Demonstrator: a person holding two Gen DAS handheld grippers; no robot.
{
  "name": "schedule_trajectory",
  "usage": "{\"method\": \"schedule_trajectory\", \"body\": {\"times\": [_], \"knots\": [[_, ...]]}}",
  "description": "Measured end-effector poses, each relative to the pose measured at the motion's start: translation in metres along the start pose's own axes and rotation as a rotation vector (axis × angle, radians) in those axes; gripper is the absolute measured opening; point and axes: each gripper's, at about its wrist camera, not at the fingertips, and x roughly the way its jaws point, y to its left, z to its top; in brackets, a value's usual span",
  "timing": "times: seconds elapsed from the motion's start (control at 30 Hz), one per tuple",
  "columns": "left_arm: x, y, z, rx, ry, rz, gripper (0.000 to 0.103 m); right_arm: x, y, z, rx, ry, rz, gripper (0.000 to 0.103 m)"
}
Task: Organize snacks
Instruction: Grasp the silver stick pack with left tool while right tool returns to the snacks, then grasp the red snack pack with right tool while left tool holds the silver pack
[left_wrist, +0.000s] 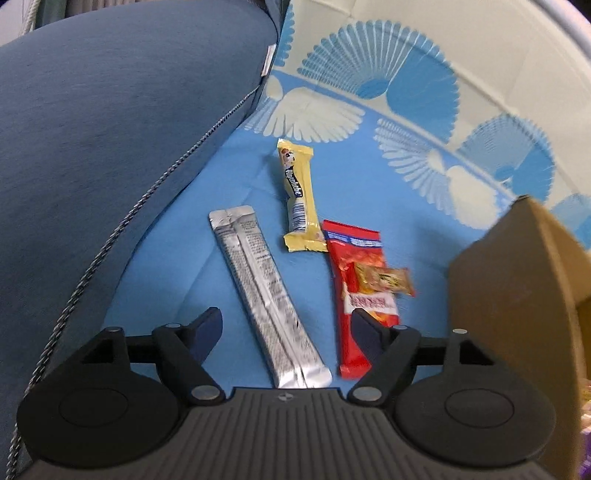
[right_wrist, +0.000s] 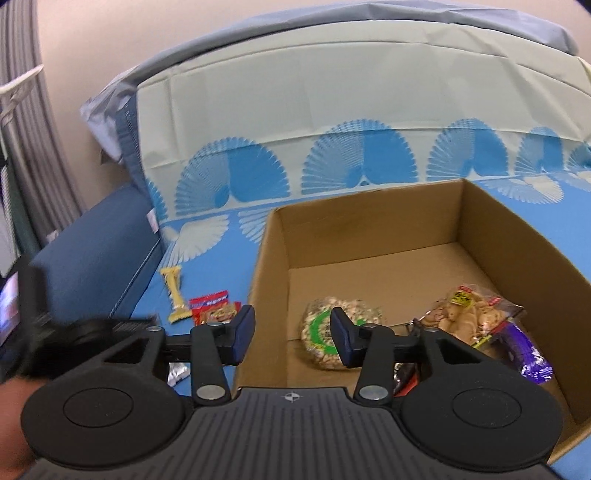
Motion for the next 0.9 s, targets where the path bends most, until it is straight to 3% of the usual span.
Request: {"method": "schedule_trajectory", "body": {"times": [0.1, 0.13, 0.2, 0.27, 0.4, 0.57, 0.67, 0.9], "knots": [[0.019, -0.009, -0.001, 0.055, 0.028, 0.083, 0.080, 0.002, 0.004, -0.001, -0.016, 0.008, 0.010, 0.051], [0.023, -0.010, -0.003, 0.078, 0.034, 0.104, 0.072, 0.003, 0.006, -0.001, -0.026, 0.010, 0.013, 0.053], [0.021, -0.014, -0.010, 0.181, 0.005, 0.145, 0.047, 0.004, 0.009, -0.002, -0.045, 0.009, 0.020, 0.054], [0.014, -0.009, -0.015, 0.232, 0.004, 0.114, 0.032, 0.003, 0.014, -0.005, -0.077, 0.002, 0.021, 0.055], [-0.009, 0.023, -0.031, 0.227, 0.033, 0.037, 0.029, 0.002, 0.026, -0.009, -0.143, -0.017, 0.031, 0.056], [-0.046, 0.068, -0.074, 0.275, 0.030, -0.052, 0.029, -0.002, 0.045, -0.015, -0.217, -0.046, 0.065, 0.056], [-0.062, 0.087, -0.083, 0.219, 0.018, -0.106, 0.029, -0.005, 0.058, -0.018, -0.254, -0.061, 0.101, 0.055], [-0.056, 0.080, -0.087, 0.239, 0.022, -0.095, 0.031, 0.007, 0.095, -0.014, -0.286, 0.000, 0.164, 0.056]]}}
